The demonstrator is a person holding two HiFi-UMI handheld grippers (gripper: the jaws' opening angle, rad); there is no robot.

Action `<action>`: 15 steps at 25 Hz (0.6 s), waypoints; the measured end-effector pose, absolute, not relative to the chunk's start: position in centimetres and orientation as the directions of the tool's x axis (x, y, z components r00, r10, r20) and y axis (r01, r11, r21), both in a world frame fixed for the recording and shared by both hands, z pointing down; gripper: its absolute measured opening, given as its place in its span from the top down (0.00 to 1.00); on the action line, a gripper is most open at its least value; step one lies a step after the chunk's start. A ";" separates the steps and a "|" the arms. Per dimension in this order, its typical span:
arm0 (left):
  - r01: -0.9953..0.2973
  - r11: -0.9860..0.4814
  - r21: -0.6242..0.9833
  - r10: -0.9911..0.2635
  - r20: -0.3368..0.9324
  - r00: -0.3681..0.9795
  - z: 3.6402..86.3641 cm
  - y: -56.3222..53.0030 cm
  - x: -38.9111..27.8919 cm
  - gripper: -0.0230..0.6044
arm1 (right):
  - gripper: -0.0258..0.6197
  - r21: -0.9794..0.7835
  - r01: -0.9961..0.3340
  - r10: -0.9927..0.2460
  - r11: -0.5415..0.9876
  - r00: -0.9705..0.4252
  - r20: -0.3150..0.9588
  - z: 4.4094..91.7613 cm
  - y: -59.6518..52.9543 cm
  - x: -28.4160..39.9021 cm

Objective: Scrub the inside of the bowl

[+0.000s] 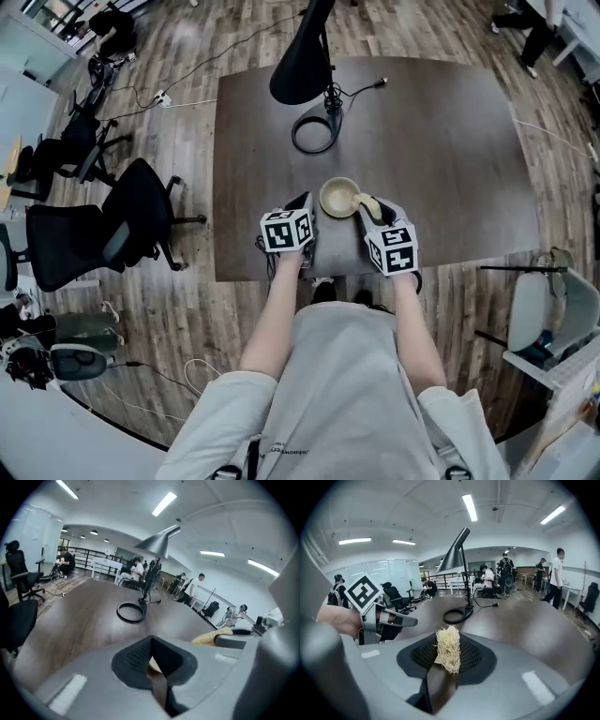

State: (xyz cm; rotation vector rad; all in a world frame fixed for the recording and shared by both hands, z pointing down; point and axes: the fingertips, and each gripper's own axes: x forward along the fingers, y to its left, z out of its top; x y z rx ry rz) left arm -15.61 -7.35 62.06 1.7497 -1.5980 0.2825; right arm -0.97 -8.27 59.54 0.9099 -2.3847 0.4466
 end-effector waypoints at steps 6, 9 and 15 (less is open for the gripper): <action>-0.948 0.090 0.305 -0.831 0.548 0.097 58.3 -3.0 -12.0 0.96 | 0.77 -0.106 -0.672 -0.502 0.733 -0.639 0.583 59.1 -5.3 0.5; -0.974 0.061 0.220 -0.826 0.558 0.075 58.1 -1.0 -9.7 0.96 | 0.77 -0.111 -0.673 -0.510 0.731 -0.648 0.566 58.7 -4.1 1.7; -0.988 0.059 0.142 -0.836 0.548 0.029 56.8 2.5 -8.4 0.96 | 0.77 -0.133 -0.672 -0.516 0.729 -0.667 0.537 58.3 -0.9 2.9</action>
